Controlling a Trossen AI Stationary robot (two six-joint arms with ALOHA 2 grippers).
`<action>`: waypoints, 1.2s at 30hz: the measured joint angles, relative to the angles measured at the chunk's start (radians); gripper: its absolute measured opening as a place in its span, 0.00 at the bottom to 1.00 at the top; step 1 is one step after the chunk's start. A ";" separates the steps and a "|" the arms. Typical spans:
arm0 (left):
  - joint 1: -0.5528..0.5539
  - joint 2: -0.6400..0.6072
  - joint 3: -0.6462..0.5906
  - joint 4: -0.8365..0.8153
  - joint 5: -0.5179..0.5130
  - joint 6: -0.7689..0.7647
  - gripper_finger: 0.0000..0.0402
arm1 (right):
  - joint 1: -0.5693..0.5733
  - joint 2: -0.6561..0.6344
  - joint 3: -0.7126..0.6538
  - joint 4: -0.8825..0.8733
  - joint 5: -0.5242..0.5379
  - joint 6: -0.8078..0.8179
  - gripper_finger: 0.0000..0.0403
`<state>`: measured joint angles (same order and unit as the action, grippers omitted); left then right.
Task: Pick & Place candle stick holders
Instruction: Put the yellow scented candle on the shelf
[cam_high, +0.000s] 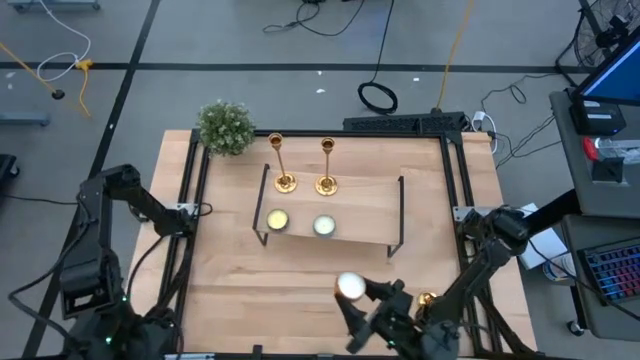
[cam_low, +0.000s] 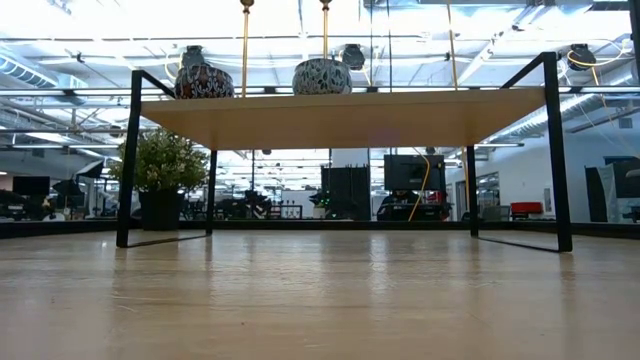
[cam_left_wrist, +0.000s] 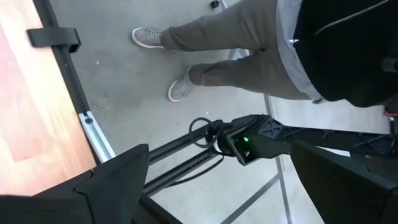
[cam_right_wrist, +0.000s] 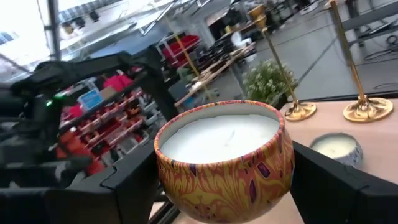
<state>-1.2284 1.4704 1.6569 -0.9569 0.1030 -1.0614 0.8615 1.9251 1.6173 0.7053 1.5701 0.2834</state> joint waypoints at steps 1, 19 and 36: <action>-0.006 -0.001 0.000 -0.004 -0.008 -0.010 0.99 | -0.013 0.011 0.017 0.001 0.000 -0.002 0.73; -0.089 -0.050 0.000 -0.211 -0.439 -0.229 0.99 | -0.224 0.164 0.124 0.004 0.001 -0.142 0.73; -0.096 -0.050 0.000 -0.209 -0.497 -0.253 0.99 | -0.167 0.048 0.124 0.050 0.001 -0.277 0.73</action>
<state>-1.3239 1.4200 1.6569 -1.1664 -0.3940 -1.3145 0.6941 1.9733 1.7412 0.7553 1.5711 0.0065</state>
